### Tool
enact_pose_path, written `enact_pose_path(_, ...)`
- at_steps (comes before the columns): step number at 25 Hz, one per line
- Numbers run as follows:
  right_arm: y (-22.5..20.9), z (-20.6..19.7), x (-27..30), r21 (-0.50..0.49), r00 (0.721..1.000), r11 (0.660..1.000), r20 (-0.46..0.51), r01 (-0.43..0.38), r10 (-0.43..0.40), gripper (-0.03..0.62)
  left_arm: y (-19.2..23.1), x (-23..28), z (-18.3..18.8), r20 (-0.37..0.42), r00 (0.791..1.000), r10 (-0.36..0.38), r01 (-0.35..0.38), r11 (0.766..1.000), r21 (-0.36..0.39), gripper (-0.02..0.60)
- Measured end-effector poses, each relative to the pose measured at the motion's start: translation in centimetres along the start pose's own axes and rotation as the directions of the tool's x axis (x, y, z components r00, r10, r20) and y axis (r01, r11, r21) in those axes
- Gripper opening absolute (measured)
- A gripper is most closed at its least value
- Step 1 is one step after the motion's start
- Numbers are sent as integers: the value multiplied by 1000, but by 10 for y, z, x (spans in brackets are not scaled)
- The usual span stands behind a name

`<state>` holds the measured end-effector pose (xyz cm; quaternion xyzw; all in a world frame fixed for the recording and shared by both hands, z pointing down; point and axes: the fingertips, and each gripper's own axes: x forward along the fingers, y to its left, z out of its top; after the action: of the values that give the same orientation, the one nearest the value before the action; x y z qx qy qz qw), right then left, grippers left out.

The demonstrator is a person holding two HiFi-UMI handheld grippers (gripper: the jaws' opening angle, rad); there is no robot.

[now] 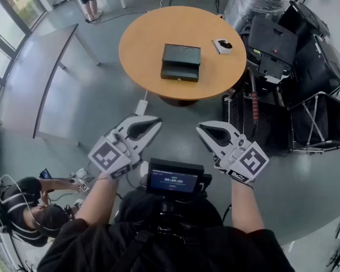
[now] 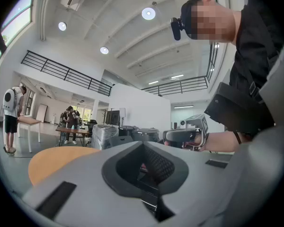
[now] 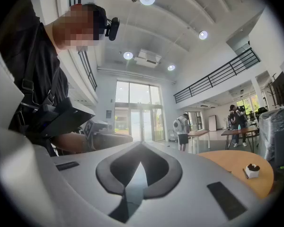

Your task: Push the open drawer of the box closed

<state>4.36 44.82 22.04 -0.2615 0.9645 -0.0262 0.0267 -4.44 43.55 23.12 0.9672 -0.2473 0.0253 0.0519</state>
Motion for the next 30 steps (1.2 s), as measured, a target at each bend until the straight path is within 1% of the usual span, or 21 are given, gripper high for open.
enact_pose_path(4, -3, 0, -9, 15, 1000, 1000, -8, -23, 23, 8, -8, 6, 1, -10, 1000, 22, -22, 1000, 8, 37)
enact_pose_path(8, -7, -7, -11, 28, 999, 999, -15, -43, 43, 8, -11, 10, -3, -16, 999, 46, -46, 999, -4, 37)
enact_pose_path(12, -1, -17, 9, 36, 999, 998, -24, -43, 44, 8, 3, -6, -10, -14, 998, 55, -55, 998, -12, 37)
enact_pose_path(15, -15, -23, 20, 41, 998, 998, -31, -44, 46, 8, 21, 3, -10, 1, 998, 64, -64, 998, -21, 36)
enact_pose_path(17, -41, -27, 37, 47, 998, 998, -42, -34, 36, 8, 49, 18, -9, 3, 998, 58, -58, 998, -12, 36)
enact_pose_path(20, -83, -28, 81, 56, 998, 998, -58, -6, 9, 8, 106, 35, -4, -8, 1000, 28, -28, 1000, 7, 37)
enact_pose_path(25, -117, -20, 154, 55, 997, 998, -80, 28, -23, 8, 185, 32, 13, 4, 1000, -8, 8, 1000, -9, 37)
enact_pose_path(30, -158, -19, 212, 66, 993, 994, -91, 85, -78, 8, 257, 35, 18, -17, 999, -44, 44, 999, -19, 36)
